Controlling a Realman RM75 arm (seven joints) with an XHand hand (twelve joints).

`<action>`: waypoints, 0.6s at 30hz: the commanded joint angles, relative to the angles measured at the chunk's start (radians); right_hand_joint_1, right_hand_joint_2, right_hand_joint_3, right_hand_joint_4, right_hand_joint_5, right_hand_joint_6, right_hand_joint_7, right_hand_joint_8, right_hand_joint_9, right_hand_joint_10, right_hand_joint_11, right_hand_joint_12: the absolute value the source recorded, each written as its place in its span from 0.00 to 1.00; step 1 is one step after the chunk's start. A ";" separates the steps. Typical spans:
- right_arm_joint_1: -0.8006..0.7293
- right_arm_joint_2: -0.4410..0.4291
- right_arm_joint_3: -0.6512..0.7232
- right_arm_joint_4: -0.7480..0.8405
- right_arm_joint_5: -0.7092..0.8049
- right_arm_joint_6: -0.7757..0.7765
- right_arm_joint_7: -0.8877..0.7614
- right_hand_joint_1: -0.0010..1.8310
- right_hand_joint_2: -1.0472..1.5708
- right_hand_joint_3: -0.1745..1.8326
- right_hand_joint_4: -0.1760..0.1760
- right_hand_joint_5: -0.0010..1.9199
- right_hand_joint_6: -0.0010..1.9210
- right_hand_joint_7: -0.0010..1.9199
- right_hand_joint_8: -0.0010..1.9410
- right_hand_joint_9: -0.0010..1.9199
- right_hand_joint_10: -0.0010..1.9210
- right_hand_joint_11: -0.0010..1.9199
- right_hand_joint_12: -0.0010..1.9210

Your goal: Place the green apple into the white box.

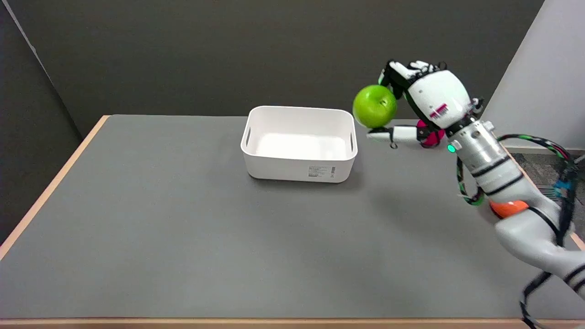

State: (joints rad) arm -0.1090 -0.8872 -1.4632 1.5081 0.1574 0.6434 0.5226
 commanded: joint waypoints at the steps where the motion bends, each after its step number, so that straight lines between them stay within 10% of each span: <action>1: 0.449 -0.099 -0.318 -0.234 0.016 -0.092 -0.076 0.63 0.83 0.29 0.00 0.31 0.84 0.34 0.85 0.46 1.00 0.31 1.00; 18: 0.676 -0.243 -0.550 -0.614 0.052 -0.157 -0.050 0.63 0.83 0.29 0.00 0.31 0.83 0.34 0.84 0.47 1.00 0.32 1.00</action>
State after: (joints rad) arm 0.3325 -1.0030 -1.7987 1.2003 0.1707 0.5513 0.4639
